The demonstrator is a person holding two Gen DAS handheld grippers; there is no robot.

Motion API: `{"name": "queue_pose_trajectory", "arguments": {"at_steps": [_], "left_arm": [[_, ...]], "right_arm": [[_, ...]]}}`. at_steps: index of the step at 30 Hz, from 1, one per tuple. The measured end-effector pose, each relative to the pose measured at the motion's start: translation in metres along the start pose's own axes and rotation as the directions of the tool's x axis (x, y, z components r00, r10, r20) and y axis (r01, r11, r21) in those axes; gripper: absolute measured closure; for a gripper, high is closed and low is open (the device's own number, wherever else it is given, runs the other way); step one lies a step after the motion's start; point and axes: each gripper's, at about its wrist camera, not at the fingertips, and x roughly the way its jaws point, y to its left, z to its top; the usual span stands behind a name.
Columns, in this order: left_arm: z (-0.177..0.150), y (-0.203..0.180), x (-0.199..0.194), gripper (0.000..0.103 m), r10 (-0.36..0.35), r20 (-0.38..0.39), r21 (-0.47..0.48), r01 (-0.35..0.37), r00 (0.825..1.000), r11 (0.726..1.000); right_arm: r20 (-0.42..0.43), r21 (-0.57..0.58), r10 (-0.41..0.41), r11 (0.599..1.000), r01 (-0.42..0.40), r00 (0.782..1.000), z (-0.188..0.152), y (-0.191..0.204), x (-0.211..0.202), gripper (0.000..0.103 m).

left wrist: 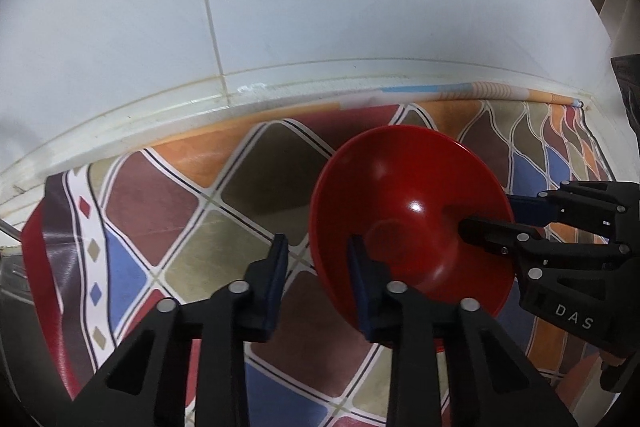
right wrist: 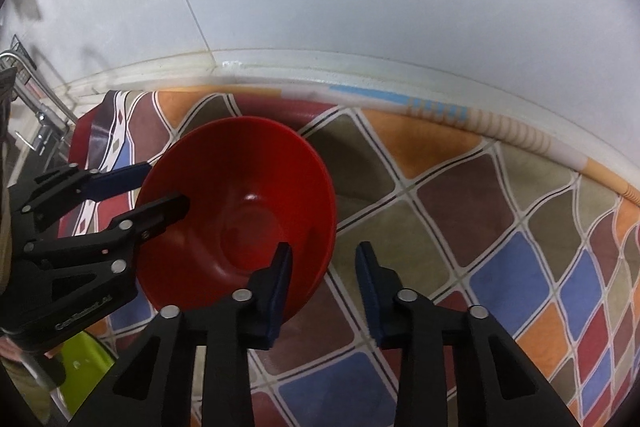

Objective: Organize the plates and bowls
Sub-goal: 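Close both grippers on the red bowl's rim and lift it, then carry the red bowl with both grippers and lower it into the white bowl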

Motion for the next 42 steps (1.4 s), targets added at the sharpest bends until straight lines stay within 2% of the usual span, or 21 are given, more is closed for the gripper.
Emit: {"name": "queue_pose_trajectory", "arguments": {"at_steps": [3,5,12,20,29,42], "left_arm": [[0.0,-0.003,0.003,0.086,-0.008,-0.006,-0.001,0.008,1.0,1.0],[0.0,-0.005,0.004,0.086,0.003,-0.005,0.004,-0.003,1.0,1.0],[0.001,-0.01,0.003,0.087,0.019,0.001,-0.005,-0.019,1.0,1.0],[-0.003,-0.015,-0.022,0.087,0.027,0.035,-0.004,-0.027,0.999,1.0],[-0.015,-0.032,-0.063,0.087,0.009,0.079,0.017,-0.01,0.997,1.0],[-0.053,-0.077,-0.127,0.087,-0.03,0.176,0.034,0.025,0.984,0.999]], "right_arm": [[-0.003,-0.004,0.013,1.0,-0.013,1.0,0.0,0.003,0.003,0.079],[-0.004,-0.007,0.02,1.0,-0.02,1.0,0.001,0.005,0.003,0.084],[-0.013,0.009,0.009,1.0,-0.009,1.0,0.002,0.006,0.004,0.086],[-0.024,0.013,0.017,1.0,-0.017,1.0,0.001,0.007,-0.006,0.087],[0.01,0.008,0.006,1.0,-0.006,1.0,-0.01,0.008,-0.042,0.087],[0.111,-0.009,-0.035,0.999,0.036,0.993,-0.055,0.012,-0.118,0.087]]}}
